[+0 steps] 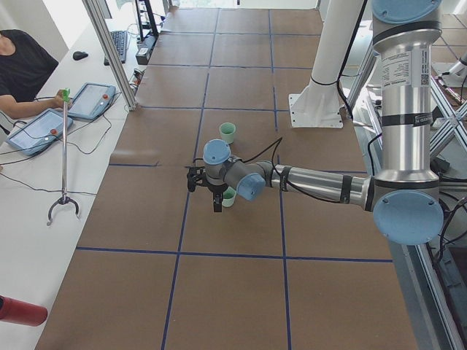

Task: Stack cups
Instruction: 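Lower the left gripper and close it on the cup's rim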

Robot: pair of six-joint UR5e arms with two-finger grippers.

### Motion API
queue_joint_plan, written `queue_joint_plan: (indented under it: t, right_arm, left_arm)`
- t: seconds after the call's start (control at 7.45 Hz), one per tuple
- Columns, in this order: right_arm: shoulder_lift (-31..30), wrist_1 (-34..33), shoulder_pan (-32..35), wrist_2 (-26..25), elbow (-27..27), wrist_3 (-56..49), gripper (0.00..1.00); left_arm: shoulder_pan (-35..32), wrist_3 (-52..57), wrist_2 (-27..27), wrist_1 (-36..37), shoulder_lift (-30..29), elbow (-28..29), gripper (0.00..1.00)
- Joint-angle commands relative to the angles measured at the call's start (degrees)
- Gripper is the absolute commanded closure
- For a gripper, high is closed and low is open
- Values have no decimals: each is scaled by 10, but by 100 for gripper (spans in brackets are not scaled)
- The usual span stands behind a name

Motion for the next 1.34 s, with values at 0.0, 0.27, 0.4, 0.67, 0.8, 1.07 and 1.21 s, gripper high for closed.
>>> queue_joint_plan:
  t: [0.0, 0.27, 0.4, 0.67, 0.8, 1.07, 1.21]
  right_arm:
    - [0, 1, 0, 0, 0, 0, 0]
    - [0, 1, 0, 0, 0, 0, 0]
    - [0, 1, 0, 0, 0, 0, 0]
    - [0, 1, 0, 0, 0, 0, 0]
    - [0, 1, 0, 0, 0, 0, 0]
    - [0, 1, 0, 0, 0, 0, 0]
    - [0, 0, 0, 0, 0, 0, 0]
  left_arm:
    - [31, -5, 5, -6, -6, 16, 0]
    - [45, -5, 5, -8, -9, 24, 0]
    - [49, -5, 5, -8, -10, 27, 6]
    - [53, -4, 6, -8, -10, 27, 72]
    - [54, -4, 6, -8, -10, 27, 94]
    - [54, -7, 8, -8, -11, 23, 100]
    - [50, -7, 5, -5, -11, 4, 100]
